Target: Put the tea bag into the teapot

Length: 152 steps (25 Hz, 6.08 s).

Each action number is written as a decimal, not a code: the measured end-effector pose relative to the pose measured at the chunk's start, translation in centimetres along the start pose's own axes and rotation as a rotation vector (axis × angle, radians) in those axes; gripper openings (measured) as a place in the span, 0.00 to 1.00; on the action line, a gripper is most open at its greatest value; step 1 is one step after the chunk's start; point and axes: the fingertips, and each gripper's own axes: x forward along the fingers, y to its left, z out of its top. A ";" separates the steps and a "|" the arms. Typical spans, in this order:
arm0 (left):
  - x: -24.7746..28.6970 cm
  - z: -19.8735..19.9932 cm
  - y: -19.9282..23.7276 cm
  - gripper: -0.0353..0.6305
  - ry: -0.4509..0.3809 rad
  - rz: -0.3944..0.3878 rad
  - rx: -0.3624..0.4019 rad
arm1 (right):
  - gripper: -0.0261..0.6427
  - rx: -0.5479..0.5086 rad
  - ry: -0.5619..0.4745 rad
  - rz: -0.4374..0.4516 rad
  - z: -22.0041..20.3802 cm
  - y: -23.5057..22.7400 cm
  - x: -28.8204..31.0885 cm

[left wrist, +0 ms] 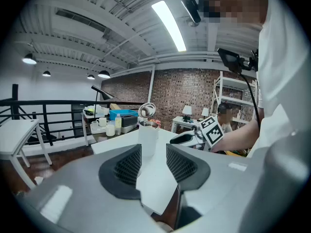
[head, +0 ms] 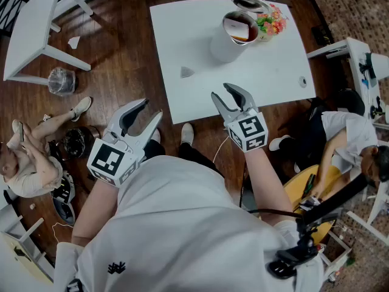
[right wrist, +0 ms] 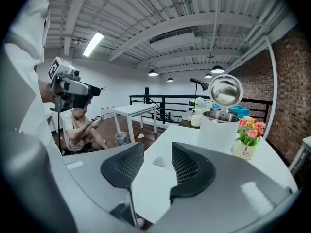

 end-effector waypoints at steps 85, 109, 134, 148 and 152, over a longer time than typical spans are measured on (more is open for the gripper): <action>5.3 2.2 7.0 0.25 -0.012 -0.095 0.023 | 0.15 -0.072 0.018 -0.166 13.1 -13.7 1.6; 1.6 0.8 10.5 0.25 0.011 0.062 -0.037 | 0.17 -0.117 0.226 -0.222 8.7 -21.5 10.5; 3.1 2.1 9.5 0.25 -0.019 -0.058 0.005 | 0.28 -0.103 0.009 -0.290 13.9 -15.4 1.8; 5.7 3.9 6.4 0.25 -0.032 -0.238 0.074 | 0.27 -0.018 -0.110 -0.406 14.6 -4.6 -11.4; 6.0 4.1 5.1 0.25 -0.026 -0.286 0.090 | 0.27 0.025 -0.112 -0.427 12.7 -3.3 -13.7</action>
